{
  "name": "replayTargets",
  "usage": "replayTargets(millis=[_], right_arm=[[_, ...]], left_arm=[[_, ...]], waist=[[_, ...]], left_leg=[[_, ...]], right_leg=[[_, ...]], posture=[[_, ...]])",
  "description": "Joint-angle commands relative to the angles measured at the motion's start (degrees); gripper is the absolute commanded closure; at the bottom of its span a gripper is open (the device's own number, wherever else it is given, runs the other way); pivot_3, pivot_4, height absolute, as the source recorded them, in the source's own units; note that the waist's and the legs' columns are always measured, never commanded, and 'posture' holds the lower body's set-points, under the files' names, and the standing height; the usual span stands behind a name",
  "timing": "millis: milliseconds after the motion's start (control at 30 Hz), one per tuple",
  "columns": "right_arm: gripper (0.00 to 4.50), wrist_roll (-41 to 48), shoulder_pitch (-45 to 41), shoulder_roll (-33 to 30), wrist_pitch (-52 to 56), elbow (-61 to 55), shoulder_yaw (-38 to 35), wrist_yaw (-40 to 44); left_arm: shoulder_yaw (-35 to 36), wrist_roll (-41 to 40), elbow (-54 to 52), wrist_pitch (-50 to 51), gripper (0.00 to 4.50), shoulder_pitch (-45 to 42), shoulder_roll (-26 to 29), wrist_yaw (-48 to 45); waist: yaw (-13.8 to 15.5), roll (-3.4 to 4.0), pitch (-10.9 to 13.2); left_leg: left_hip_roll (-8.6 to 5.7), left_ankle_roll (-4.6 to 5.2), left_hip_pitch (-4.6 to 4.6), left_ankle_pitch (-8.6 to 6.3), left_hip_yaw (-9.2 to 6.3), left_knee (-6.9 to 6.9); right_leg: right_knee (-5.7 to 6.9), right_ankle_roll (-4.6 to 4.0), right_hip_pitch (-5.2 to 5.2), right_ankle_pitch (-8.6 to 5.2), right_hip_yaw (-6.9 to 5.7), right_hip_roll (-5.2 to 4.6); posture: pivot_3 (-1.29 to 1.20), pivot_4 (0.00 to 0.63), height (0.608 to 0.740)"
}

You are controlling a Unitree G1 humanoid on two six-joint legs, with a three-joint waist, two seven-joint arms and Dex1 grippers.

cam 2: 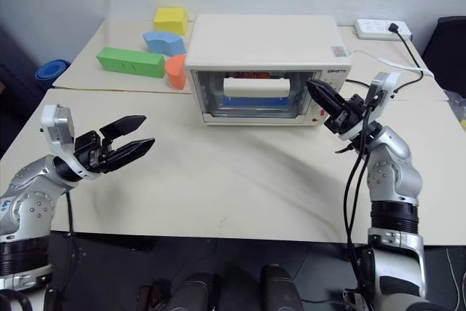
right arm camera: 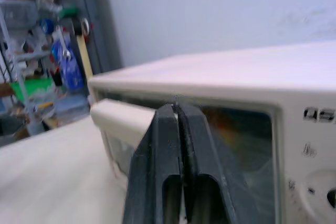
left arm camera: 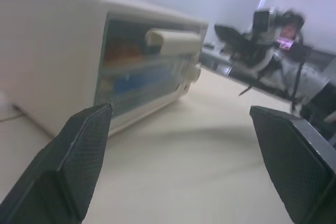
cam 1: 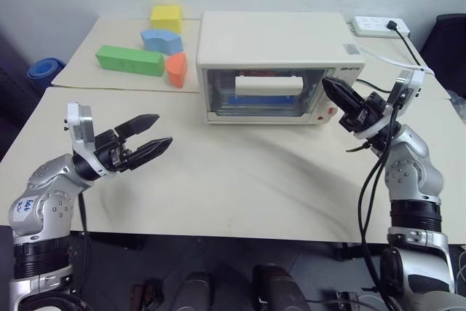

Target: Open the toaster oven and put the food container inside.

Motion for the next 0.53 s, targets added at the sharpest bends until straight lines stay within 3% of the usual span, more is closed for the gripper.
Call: replayTargets(millis=[33, 133, 333, 533], right_arm=[[3.27, -1.4, 3.67, -4.79, 1.19, -6.15, 0.9, 4.35], [2.2, -5.51, 10.33, -8.58, -4.5, -10.04, 2.61, 10.86], [0.09, -8.6, 18.12, -10.4, -12.92, -10.32, 2.6, 18.24], [0.04, -9.57, 24.41, -11.13, -17.6, -9.54, 2.94, 23.68]], left_arm=[[-1.2, 5.28, 0.31, -6.47, 0.0, 1.55, 2.35, -2.49], [-1.28, 6.57, -0.9, -8.82, 0.0, 6.16, 4.6, -6.48], [-1.44, 12.21, -1.19, -17.45, 0.0, 12.74, 5.31, -7.28], [-0.59, 17.81, 2.56, -25.6, 0.0, 18.16, 5.82, -6.72]], waist=[[0.08, 0.0, 0.0], [-0.04, 0.0, 0.0], [-0.33, 0.0, 0.0], [-0.12, 0.01, 0.0]], left_leg=[[-0.02, 0.02, -0.01, -0.01, 0.0, 0.0], [-0.04, 0.12, -0.03, -0.08, 0.03, -0.04], [0.03, 0.13, 0.04, -0.08, 0.17, -0.25], [0.09, 0.3, 0.24, -0.15, 0.1, -0.34]], right_leg=[[-0.02, 0.0, 0.0, 0.0, 0.0, -0.02], [-0.11, 0.0, 0.01, 0.0, 0.03, -0.05], [-0.31, 0.0, 0.01, 0.0, 0.08, 0.0], [-0.25, 0.0, 0.12, 0.0, 0.05, 0.01]], posture=[[0.0, 0.15, 0.74], [0.0, 0.15, 0.74], [0.0, 0.15, 0.74], [0.0, 0.15, 0.74]])
